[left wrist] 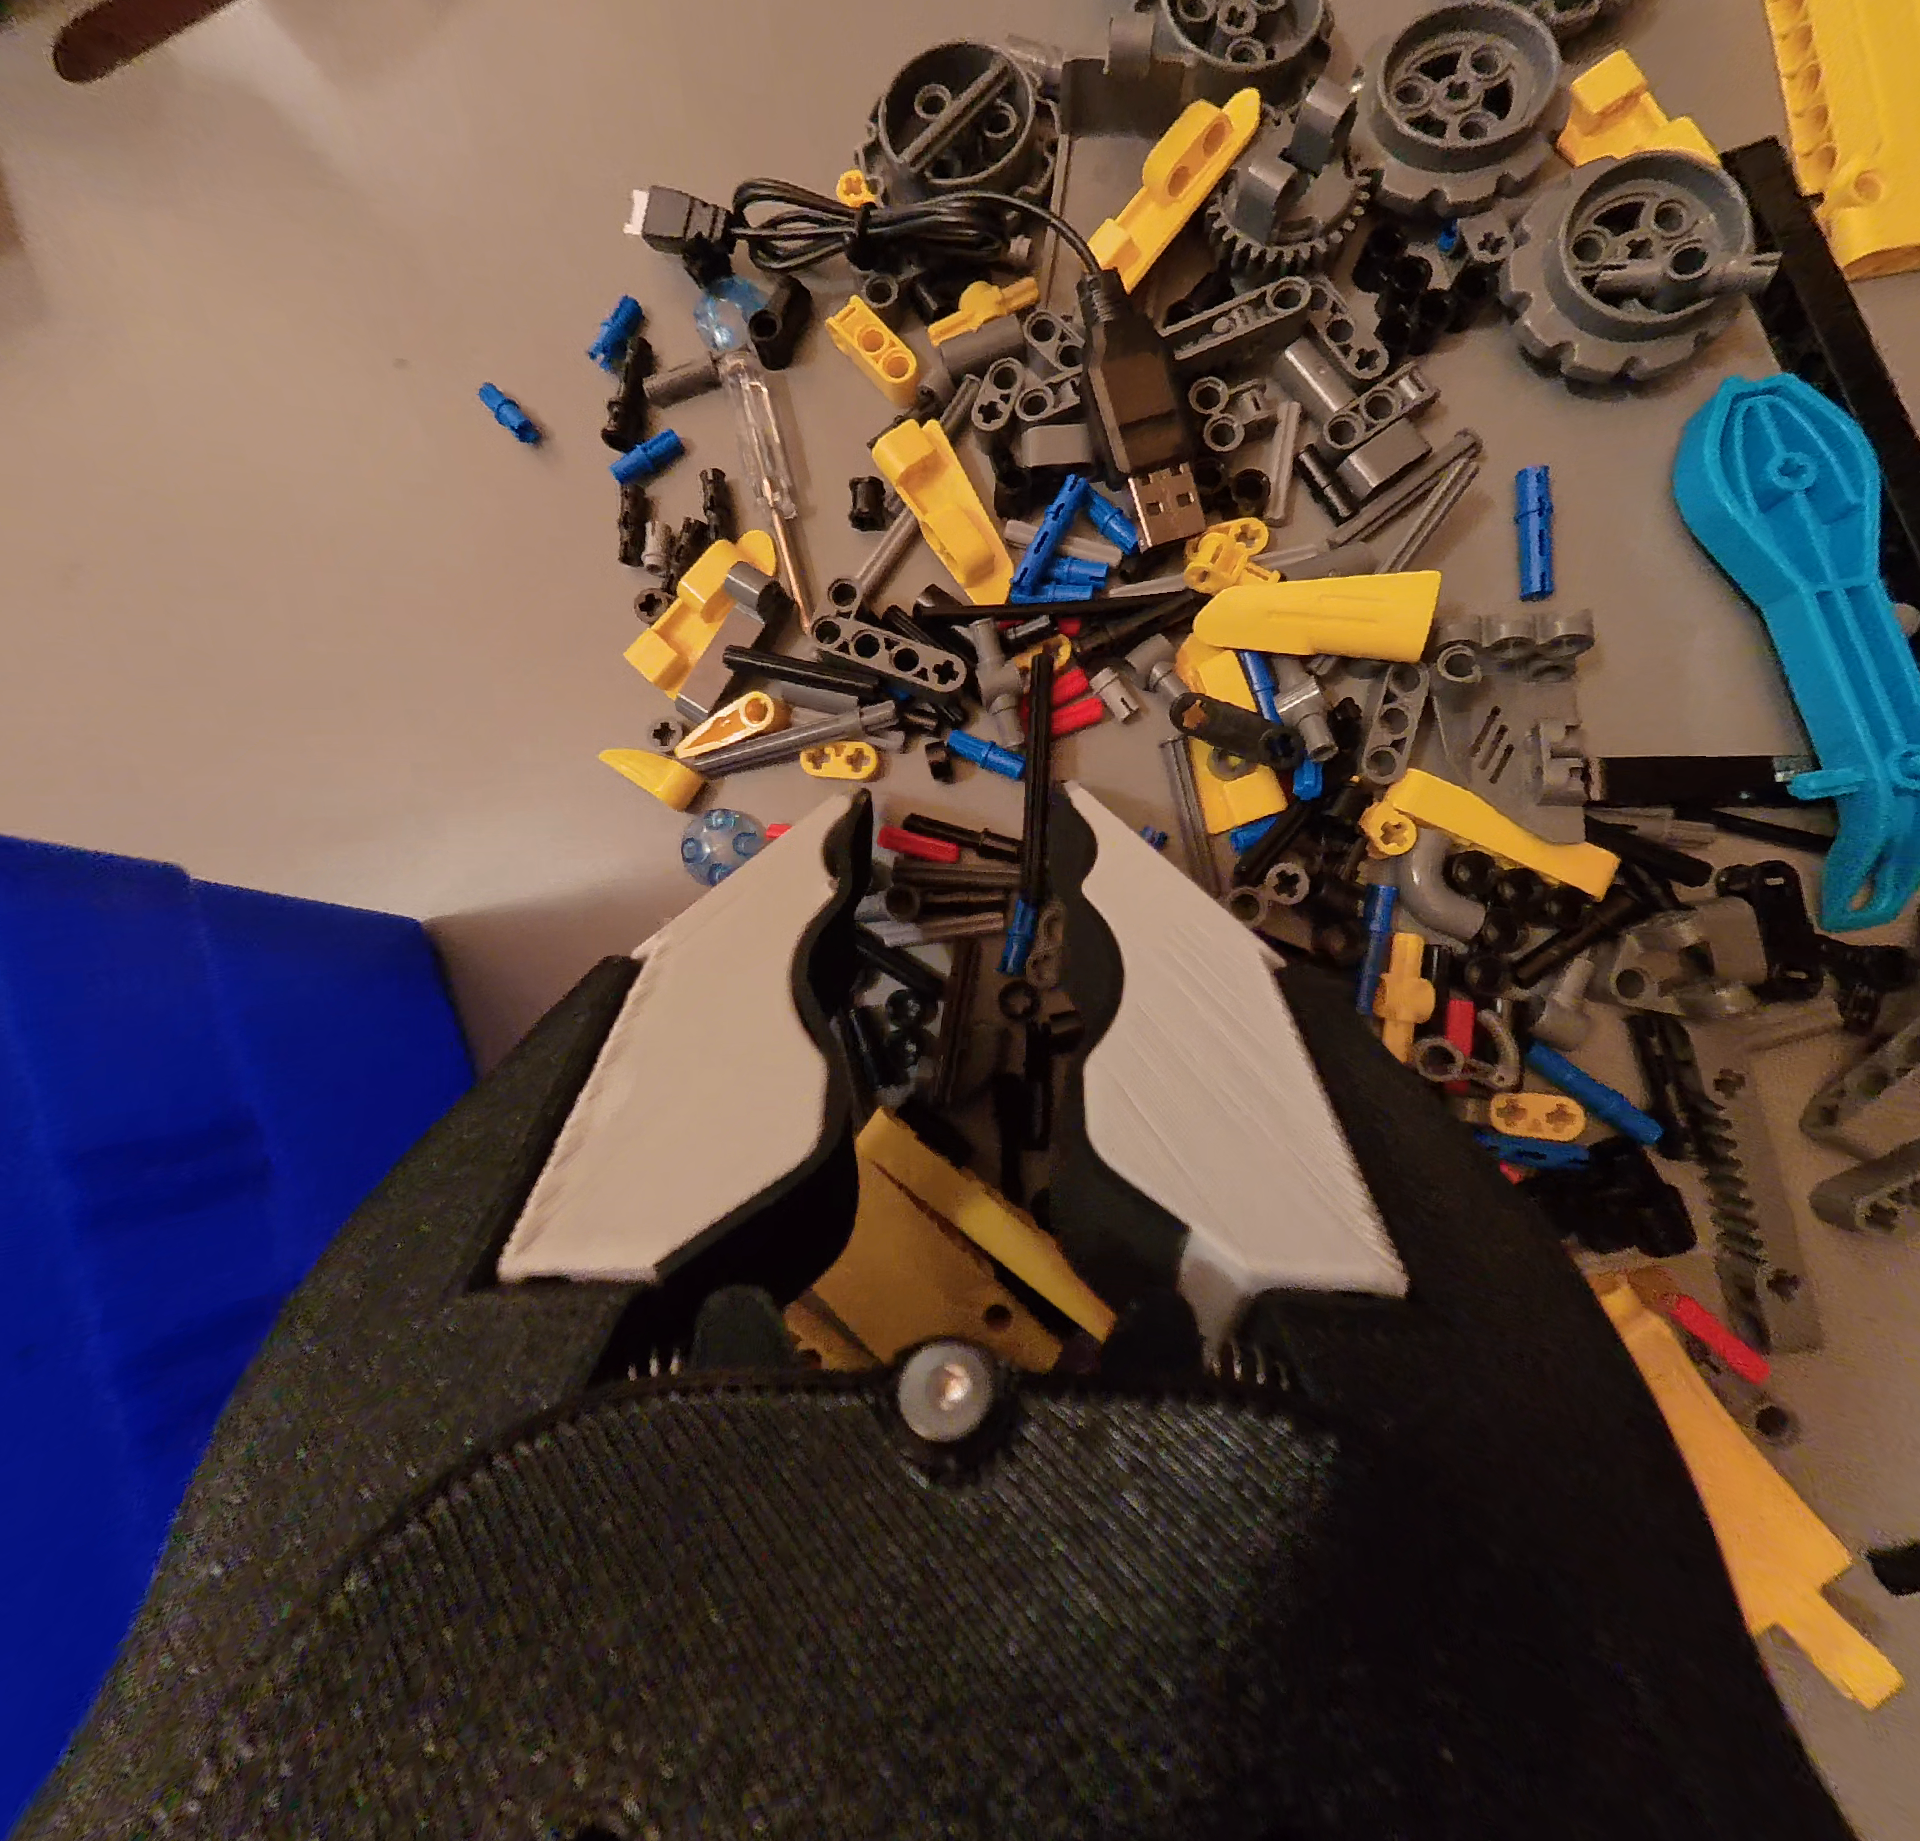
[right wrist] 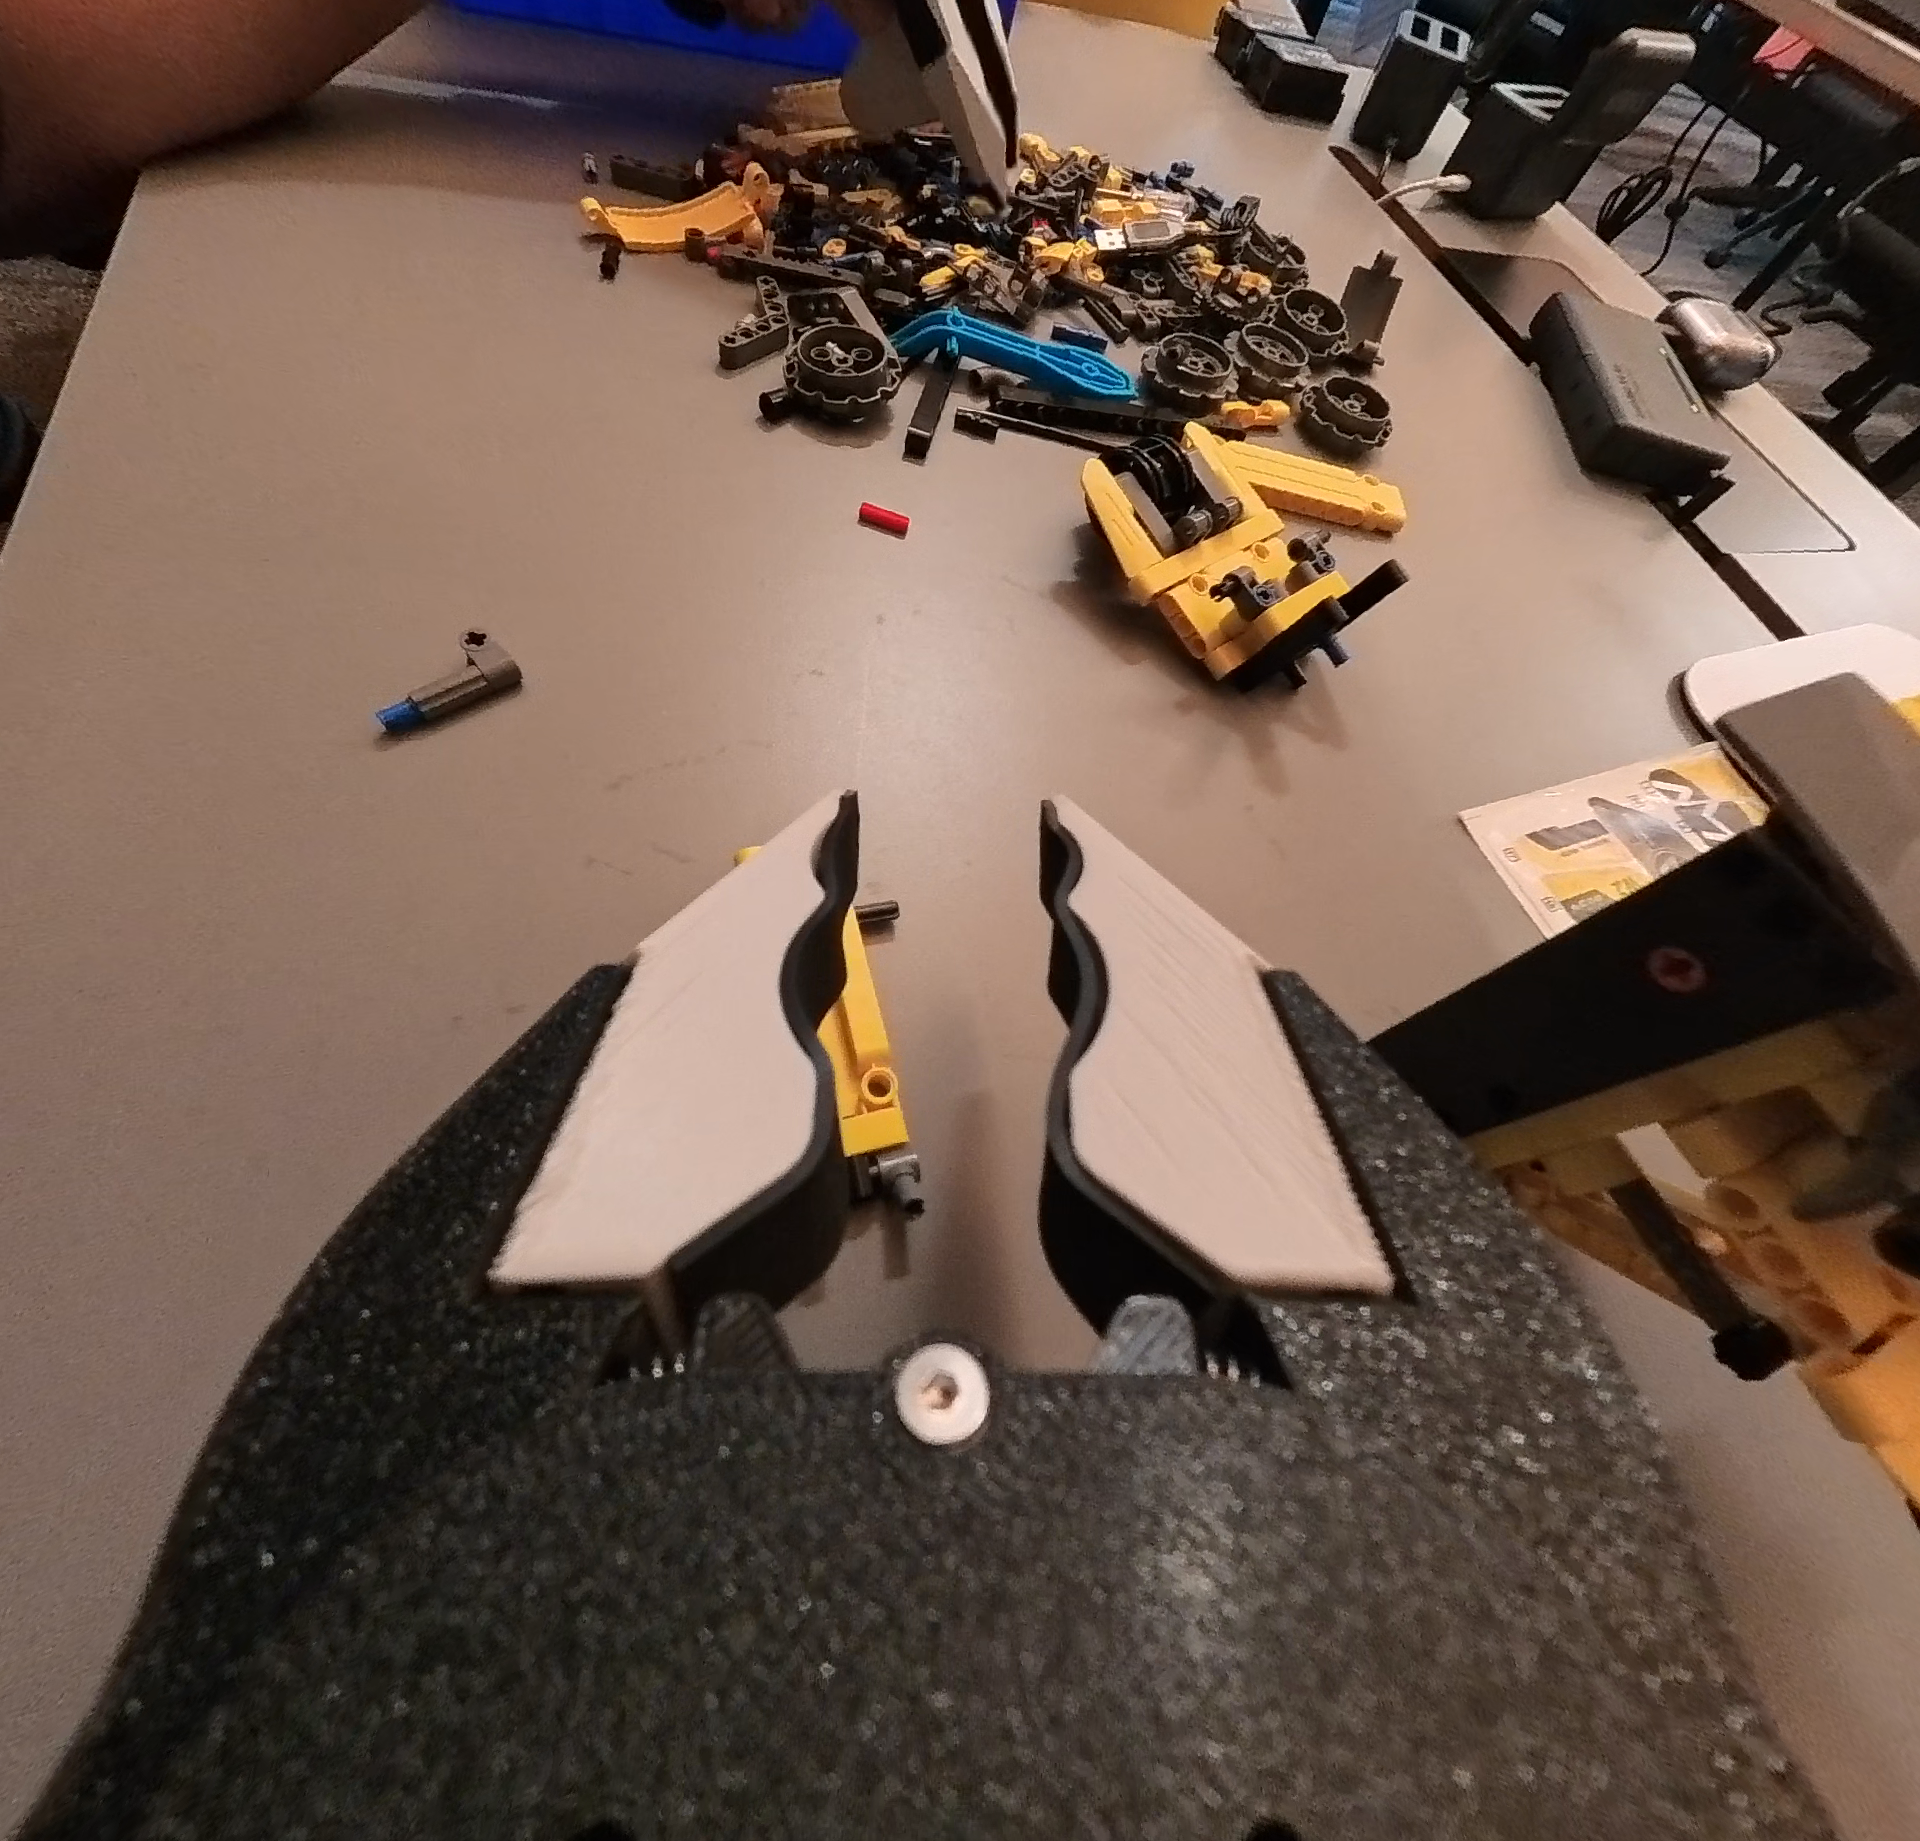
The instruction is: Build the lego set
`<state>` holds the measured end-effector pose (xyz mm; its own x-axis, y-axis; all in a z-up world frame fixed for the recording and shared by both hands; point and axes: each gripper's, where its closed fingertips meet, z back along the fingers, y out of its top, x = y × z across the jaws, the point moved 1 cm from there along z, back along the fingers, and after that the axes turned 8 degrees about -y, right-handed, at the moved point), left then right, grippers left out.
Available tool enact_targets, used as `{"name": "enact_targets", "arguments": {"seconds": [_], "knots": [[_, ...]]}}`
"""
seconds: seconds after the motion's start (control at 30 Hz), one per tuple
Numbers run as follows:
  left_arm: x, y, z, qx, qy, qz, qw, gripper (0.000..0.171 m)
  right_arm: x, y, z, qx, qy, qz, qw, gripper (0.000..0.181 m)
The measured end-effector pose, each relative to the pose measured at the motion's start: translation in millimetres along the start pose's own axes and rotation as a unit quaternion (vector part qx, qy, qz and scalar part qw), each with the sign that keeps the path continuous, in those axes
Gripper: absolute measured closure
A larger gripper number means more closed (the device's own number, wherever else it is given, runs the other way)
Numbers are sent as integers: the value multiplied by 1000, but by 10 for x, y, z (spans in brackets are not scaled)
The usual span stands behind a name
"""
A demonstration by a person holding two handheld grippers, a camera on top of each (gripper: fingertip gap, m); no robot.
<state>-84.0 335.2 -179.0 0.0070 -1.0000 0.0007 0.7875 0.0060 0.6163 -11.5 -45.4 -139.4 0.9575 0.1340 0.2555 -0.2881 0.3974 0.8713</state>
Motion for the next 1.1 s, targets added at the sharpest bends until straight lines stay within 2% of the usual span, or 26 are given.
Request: {"name": "enact_targets", "arguments": {"seconds": [0.17,0.33,0.43,0.67,0.8,0.87,0.93,1.0,1.1], "knots": [[71,99,88,45,-35,13,998,152,-2,-5,-7,-2,1,-1,1000,147],[99,-18,5,6,-31,-1,999,156,1,-8,-10,-3,1,-3,1000,147],[86,-9,14,4,-18,-14,1000,171,3,-10,-11,-4,1,-4,1000,147],[317,262,182,71,-46,-44,995,171,9,-9,-11,-3,1,-6,1000,147],[873,644,271,121,-80,-74,987,171,54,24,21,10,-1,-22,1000,147],[1291,869,313,148,-90,-80,982,171,114,54,62,22,-7,-37,999,147],[1839,981,329,165,-118,-85,976,171,190,84,123,35,-16,-57,998,147],[2439,946,287,165,-146,-88,972,171,263,115,202,47,-26,-70,996,147],[3118,715,118,130,-126,-103,978,171,352,137,308,51,-52,-61,995,147]]}}
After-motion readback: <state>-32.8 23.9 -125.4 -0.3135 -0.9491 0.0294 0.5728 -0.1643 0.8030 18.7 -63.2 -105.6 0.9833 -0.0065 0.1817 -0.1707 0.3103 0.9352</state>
